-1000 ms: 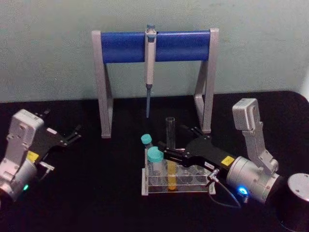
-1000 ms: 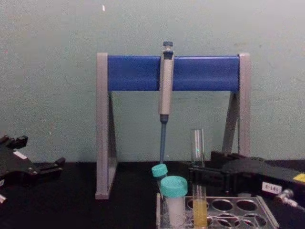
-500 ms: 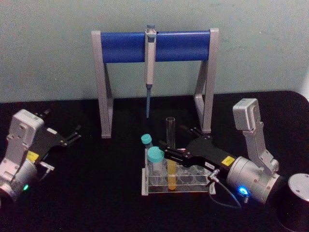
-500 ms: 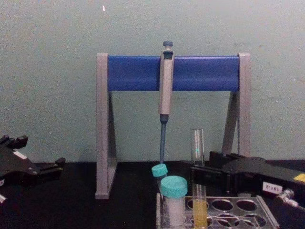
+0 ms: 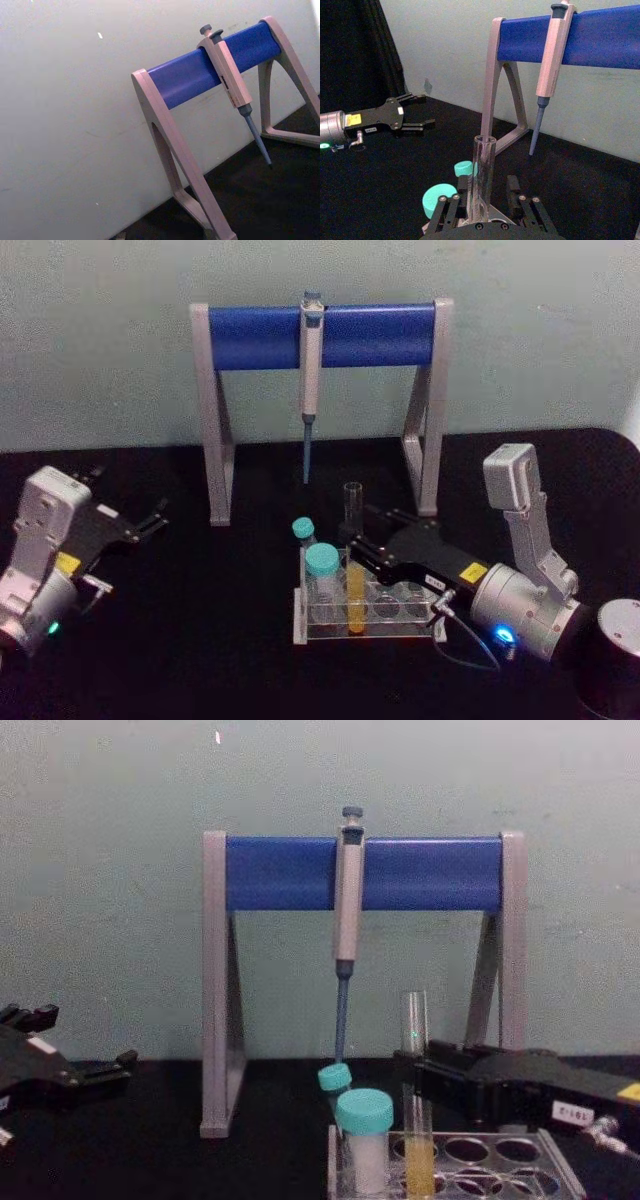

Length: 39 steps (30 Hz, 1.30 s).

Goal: Pick up the test tube from the test tube rack, shake it, then place it back into the test tube rack.

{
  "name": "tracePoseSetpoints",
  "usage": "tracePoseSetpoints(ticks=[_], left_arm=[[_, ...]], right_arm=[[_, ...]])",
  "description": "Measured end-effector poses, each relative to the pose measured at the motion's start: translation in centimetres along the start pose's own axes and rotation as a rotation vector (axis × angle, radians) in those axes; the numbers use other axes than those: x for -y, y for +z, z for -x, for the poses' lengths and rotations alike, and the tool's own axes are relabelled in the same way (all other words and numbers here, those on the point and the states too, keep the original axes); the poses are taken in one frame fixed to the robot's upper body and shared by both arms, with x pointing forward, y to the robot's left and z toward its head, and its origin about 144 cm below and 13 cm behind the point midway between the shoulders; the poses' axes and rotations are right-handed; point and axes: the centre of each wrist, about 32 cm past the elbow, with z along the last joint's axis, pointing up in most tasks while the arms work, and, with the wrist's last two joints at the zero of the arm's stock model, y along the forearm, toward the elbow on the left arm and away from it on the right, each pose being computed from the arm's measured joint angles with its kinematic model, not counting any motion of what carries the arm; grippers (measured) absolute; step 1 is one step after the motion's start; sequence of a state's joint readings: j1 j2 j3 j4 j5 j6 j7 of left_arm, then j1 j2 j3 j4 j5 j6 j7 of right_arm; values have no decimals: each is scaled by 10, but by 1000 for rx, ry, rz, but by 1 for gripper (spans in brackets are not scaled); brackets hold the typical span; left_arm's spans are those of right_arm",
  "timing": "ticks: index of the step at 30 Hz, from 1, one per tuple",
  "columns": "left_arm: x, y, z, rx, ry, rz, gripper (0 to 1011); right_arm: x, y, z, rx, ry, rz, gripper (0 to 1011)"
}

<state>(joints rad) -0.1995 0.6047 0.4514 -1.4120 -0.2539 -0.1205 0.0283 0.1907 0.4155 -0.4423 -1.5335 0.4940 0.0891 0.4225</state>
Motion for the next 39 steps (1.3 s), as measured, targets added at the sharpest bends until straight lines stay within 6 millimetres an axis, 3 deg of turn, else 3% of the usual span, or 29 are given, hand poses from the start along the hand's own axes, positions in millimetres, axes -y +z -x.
tracePoseSetpoints(ticks=[8, 10, 39], left_arm=[[0, 0, 0, 0, 0, 0, 1001], [0, 0, 0, 0, 0, 0, 1001], [0, 0, 0, 0, 0, 0, 1001]], right_arm=[[0, 0, 0, -1, 1, -1, 248], [0, 0, 0, -1, 0, -1, 233], [1, -5, 1, 22, 17, -46, 233]])
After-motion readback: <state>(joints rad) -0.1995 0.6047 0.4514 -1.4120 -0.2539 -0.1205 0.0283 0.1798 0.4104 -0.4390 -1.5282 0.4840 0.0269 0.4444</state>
